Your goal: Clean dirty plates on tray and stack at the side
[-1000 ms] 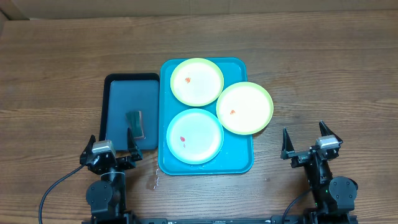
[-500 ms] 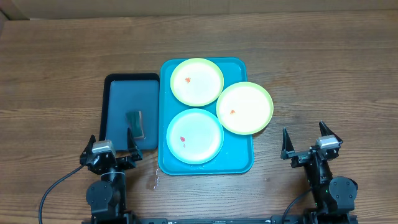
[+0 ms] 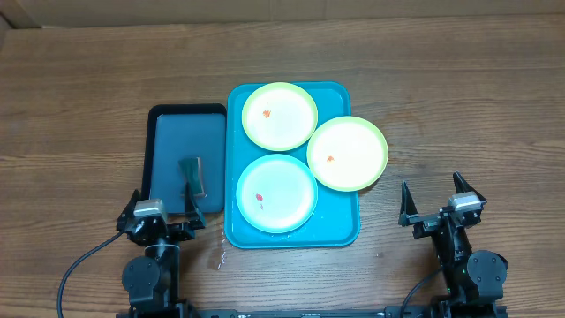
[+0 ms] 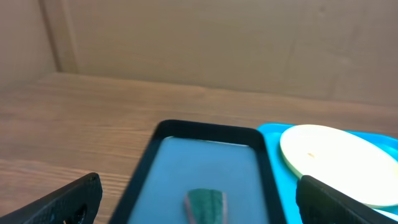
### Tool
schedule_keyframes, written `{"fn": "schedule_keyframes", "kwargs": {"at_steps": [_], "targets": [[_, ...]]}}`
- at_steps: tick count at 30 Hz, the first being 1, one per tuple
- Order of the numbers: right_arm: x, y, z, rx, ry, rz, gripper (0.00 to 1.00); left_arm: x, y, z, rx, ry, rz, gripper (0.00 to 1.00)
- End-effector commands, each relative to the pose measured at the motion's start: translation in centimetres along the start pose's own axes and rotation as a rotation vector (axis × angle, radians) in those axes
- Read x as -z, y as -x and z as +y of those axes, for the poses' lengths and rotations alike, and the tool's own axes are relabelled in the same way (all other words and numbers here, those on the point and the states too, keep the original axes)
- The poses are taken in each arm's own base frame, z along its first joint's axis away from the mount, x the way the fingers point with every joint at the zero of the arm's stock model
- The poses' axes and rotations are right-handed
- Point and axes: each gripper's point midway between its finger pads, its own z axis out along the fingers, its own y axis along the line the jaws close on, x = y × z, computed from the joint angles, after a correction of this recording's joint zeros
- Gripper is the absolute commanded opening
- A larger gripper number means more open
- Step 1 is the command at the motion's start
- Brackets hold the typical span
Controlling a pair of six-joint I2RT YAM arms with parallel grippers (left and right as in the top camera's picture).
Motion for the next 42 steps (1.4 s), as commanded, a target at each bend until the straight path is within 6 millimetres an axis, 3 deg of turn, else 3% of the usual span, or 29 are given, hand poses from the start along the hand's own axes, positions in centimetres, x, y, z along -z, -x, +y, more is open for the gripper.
{"fn": "schedule_keyframes", "kwargs": {"at_steps": [1,16,25,30,38,42], "targets": [[0.0,-0.2,0.0,-0.002,-0.005,-0.005,1.00,0.6,1.9,-2.4,-0.007,-0.132,-0.037,1.00],[0.0,-0.2,0.0,-0.002,-0.005,-0.005,1.00,5.0,10.7,-3.7,0.019,-0.163,-0.025,1.00],[0.0,-0.2,0.0,-0.002,-0.005,-0.005,1.00,5.0,14.1,-4.6,0.041,-0.178,0.181,1.00],[0.0,-0.2,0.0,-0.002,-0.005,-0.005,1.00,3.6,13.8,-4.6,0.057,-0.160,0.404,1.00],[0.0,-0.2,0.0,-0.002,-0.005,-0.005,1.00,1.6,10.0,-4.6,0.076,-0.161,0.730,1.00],[0.0,-0.2,0.0,-0.002,-0.005,-0.005,1.00,1.5,8.7,-6.6,0.138,-0.275,0.814,1.00]]}}
